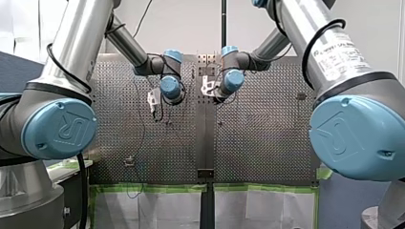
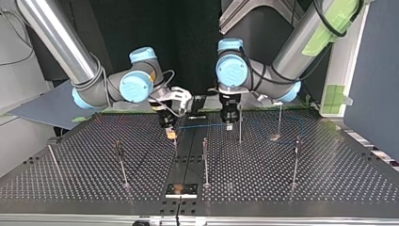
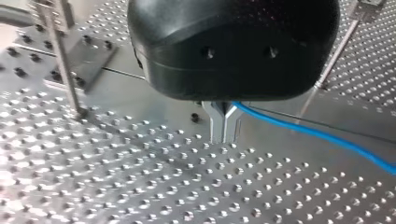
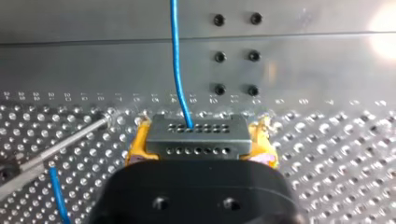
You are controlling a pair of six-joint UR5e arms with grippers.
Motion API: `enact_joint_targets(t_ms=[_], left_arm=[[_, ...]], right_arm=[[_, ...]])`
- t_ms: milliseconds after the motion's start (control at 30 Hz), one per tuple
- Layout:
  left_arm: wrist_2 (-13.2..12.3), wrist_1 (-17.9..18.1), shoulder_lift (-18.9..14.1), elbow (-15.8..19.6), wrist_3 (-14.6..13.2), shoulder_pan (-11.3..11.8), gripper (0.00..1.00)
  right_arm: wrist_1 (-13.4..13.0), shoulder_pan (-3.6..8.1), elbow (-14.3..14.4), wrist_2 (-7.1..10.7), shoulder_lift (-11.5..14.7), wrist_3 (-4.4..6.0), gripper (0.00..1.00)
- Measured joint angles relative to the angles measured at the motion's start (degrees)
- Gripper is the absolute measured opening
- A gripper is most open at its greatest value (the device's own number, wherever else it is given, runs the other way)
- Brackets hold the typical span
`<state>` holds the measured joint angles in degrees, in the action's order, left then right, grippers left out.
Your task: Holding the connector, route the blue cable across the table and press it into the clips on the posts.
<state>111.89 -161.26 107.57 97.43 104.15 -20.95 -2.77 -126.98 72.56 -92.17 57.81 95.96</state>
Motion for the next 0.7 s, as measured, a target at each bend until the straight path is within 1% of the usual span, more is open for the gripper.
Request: enact_joint_targets(t_ms=[133,200,300,467,600,700], left_arm=[[0.25,-1.78,-1.86,-0.01,-0.14,-0.22,0.0],[0.27,-2.47,-2.89,0.0,-0.13,-0.39,0.0],[0.29,-2.87,-4.49,0.01,-0.11,-0.54,0.0],[0.13,-3.71,-7.03,0.0,-0.19,-0.96,0.0],[0.05,-4.77,-8.83,-0.03,-0.32,-1.4,0.0],[-0.08,-4.97,-10.3,-0.01,-0.41,-1.72,0.0]], right_arm=[[0.49,-0.11,0.87,0.04,2.22,0.64,0.0],[1.02,-0.14,0.97,0.05,3.08,0.78,0.0],[1.98,-0.07,1.03,0.18,4.45,0.9,0.0],[3.1,-0.37,1.05,0.59,6.74,1.01,0.0],[3.56,-0.41,1.07,0.7,8.54,1.07,0.0],[3.74,-0.22,1.07,0.74,9.94,1.08,0.0]])
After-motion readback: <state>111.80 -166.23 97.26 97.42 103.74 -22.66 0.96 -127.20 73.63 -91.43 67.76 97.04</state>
